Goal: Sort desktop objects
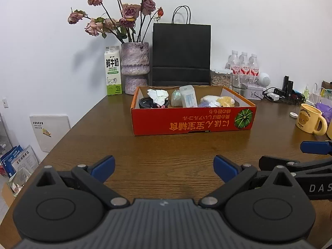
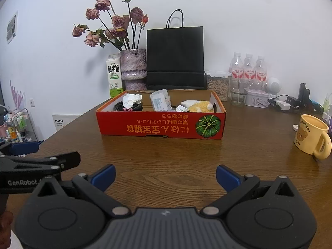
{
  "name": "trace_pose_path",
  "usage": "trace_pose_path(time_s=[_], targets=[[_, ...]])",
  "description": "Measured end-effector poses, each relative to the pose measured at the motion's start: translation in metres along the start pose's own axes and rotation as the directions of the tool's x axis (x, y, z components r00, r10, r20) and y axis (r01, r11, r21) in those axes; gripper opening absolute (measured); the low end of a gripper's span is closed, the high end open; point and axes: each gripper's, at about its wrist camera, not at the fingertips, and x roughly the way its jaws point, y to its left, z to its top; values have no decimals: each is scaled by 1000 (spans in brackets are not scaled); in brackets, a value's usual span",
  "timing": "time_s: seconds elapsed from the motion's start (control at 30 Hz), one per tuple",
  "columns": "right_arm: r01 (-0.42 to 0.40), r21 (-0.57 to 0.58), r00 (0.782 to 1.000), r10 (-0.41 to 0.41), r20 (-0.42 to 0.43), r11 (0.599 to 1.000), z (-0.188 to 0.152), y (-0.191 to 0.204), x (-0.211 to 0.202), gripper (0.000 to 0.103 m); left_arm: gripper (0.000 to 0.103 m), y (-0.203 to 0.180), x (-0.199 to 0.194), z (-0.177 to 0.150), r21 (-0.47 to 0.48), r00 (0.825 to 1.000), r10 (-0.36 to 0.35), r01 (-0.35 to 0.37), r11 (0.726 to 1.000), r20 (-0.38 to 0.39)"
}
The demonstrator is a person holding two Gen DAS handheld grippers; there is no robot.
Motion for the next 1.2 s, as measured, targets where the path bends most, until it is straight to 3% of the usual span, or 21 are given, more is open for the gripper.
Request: trace_pose_path(time_s=[1.2], targets=[[5,1,1000,-5,-8,1000,-1,0,0,103,103,-2,0,1,9,1000,7,-7,1000,-3]])
